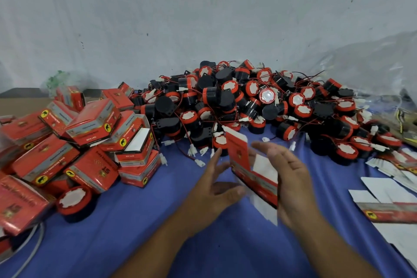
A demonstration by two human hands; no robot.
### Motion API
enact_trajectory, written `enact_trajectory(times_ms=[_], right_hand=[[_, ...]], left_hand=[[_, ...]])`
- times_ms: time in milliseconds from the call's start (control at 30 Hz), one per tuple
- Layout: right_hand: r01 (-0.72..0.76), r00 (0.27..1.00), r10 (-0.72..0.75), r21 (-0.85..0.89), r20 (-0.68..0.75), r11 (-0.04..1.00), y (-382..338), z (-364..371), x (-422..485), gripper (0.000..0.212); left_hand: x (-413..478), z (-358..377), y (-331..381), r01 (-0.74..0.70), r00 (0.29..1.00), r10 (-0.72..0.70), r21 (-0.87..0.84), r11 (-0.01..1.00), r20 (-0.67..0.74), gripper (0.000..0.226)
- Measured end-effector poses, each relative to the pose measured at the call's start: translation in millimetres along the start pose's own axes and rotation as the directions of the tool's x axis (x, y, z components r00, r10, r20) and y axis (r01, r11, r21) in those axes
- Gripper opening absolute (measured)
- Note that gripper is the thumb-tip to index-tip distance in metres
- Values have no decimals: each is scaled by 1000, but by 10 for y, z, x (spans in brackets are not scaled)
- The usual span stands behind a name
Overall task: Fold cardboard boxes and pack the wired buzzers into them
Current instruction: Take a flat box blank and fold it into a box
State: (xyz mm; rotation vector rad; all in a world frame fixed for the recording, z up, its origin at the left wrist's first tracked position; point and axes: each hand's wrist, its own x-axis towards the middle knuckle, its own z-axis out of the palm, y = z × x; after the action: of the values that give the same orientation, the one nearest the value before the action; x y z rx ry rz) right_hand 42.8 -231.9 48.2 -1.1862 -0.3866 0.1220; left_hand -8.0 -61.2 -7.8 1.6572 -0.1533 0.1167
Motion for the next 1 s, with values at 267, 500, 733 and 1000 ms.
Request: enact_trajectory(times_ms=[267,500,733,1000], right_hand=[[-82,937,134,-169,324,982,218,1,20,33],[-67,850,259,-393,459,917,229,-60,5,47],[-26,984,78,-303,161,953,349,68,-10,36],[-13,995,36,-244,89,970,422,114,-15,32]], left_hand=[[64,120,-134,-82,975,95,69,994,-200,82],[-12,176,-20,-55,993,64,94,994,-100,53],[-57,299,30,-39,997,47,115,993,-69,62],[-62,365,43,11,1000,-13,-171,985,-12,68]])
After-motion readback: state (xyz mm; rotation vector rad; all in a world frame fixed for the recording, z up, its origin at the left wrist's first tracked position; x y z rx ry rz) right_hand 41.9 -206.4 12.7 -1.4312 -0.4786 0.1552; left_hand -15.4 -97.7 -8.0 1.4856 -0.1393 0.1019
